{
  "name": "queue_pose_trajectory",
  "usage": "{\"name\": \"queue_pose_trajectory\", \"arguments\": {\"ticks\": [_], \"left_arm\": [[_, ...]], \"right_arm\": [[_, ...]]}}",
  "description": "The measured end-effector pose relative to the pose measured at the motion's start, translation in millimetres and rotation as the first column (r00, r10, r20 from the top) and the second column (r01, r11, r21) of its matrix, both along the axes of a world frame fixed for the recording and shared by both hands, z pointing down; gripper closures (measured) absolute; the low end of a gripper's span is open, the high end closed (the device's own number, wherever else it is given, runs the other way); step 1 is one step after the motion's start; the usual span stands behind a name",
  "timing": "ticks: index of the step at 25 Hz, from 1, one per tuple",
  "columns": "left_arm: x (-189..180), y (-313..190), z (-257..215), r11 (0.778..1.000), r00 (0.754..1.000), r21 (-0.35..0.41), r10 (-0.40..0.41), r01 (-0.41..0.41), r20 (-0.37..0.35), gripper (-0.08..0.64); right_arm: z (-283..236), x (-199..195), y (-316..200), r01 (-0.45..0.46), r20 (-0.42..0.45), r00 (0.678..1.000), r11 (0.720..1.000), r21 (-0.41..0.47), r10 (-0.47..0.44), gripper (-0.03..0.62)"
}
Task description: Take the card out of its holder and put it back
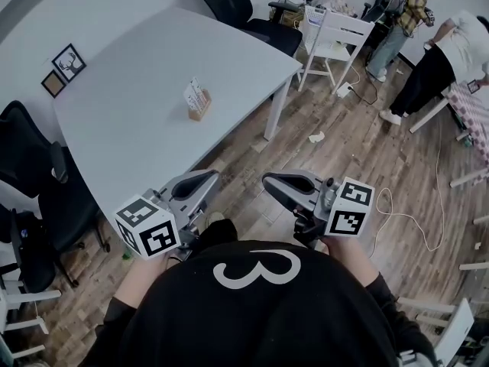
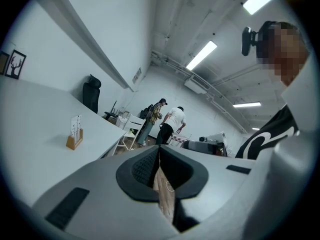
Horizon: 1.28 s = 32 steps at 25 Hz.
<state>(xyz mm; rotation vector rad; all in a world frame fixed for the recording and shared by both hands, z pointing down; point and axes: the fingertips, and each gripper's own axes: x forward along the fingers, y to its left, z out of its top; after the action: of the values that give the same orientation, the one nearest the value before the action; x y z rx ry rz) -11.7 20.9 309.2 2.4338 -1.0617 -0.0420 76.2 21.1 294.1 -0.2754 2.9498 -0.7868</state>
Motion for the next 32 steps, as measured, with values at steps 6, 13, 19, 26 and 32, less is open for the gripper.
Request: {"name": "queue_pose_trajectory", "arguments": {"ticks": [6,13,19,26,32], "left_arm": [[-18.1,-16.5,5.3,1.000,1.000,-0.023,-0.004,0.004,-0.008,0.546],[-35.6,-59.1,14.0,0.999,1.000,-0.047,0.004,-0.005,-0.011,0.546],[-58.6,-98.4,31.8,0.995,1.000,-0.104,-0.007,0.005,-0.013,0.546],[-88.9,-142.6,43.6,0.990,1.000,-0.140,-0.023,0.020,-0.019,0.545],[-112.2,-172.8,56.6,0.987,0.998,-0.150,-0.055,0.057,0.014,0.545]], "right_arm": [[4.3,-15.8,-16.0,0.001,-0.002,1.000,1.000,-0.014,-0.001,0.586],[18.2,-34.3,-56.6,-0.010,-0.002,1.000,0.998,-0.054,0.010,0.586],[32.6,-58.9,-97.0,-0.007,-0.007,1.000,0.995,-0.102,0.006,0.586],[44.8,-89.0,-136.1,0.006,-0.011,1.000,0.989,-0.147,-0.008,0.586],[57.1,-100.1,-160.3,-0.005,-0.024,1.000,0.983,-0.183,0.001,0.586]]}}
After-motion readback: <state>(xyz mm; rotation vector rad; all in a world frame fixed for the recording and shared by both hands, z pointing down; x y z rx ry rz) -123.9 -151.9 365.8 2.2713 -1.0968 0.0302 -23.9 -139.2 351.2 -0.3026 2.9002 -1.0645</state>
